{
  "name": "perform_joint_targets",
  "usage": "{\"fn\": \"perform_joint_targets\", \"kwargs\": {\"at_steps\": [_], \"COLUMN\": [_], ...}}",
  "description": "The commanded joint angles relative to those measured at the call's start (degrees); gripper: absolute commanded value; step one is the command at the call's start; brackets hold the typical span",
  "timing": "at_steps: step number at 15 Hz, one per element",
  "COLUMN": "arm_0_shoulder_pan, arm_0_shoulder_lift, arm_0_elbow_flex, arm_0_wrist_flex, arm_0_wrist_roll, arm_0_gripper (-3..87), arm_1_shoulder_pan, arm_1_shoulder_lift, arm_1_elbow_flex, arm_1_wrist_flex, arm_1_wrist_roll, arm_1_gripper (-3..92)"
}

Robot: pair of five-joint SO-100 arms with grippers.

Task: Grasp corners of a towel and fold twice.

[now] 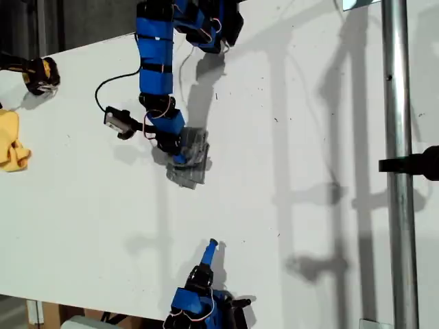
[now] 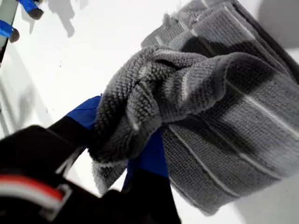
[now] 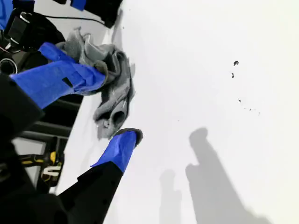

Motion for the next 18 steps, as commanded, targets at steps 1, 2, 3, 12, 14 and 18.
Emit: {"fn": "perform_joint_targets", "kwargs": {"at_steps": [1,2,3,12,14,18], "arm_0_shoulder_pan": [0.53,0.53,0.53,0.44,0.62,0.44], "arm_0_shoulder_lift": [0.35,0.35,0.35,0.35,0.35,0.35], "arm_0_elbow_flex": [-2.29,-2.29,-2.29,-2.37,-2.55,-2.64], "arm_0_wrist_flex": [0.35,0.35,0.35,0.18,0.26,0.26], "arm_0_wrist_roll": [-0.35,-0.35,-0.35,-0.70,-0.79,-0.53], "arm_0_gripper": [21.8,21.8,21.8,21.8,21.8,21.8], "arm_1_shoulder_pan": [0.70,1.32,2.29,7.38,7.91,9.40], "arm_1_shoulder_lift": [-5.10,-8.09,-11.60,-27.33,-24.70,-18.11], "arm_1_elbow_flex": [-8.00,-9.40,-11.16,-39.11,-40.43,-40.17], "arm_1_wrist_flex": [-2.72,-3.96,-4.31,11.69,11.87,11.87], "arm_1_wrist_roll": [-1.23,-1.76,-1.85,-9.76,-15.47,-17.67], "arm_1_gripper": [0.0,0.0,-0.1,35.0,36.2,7.4]}}
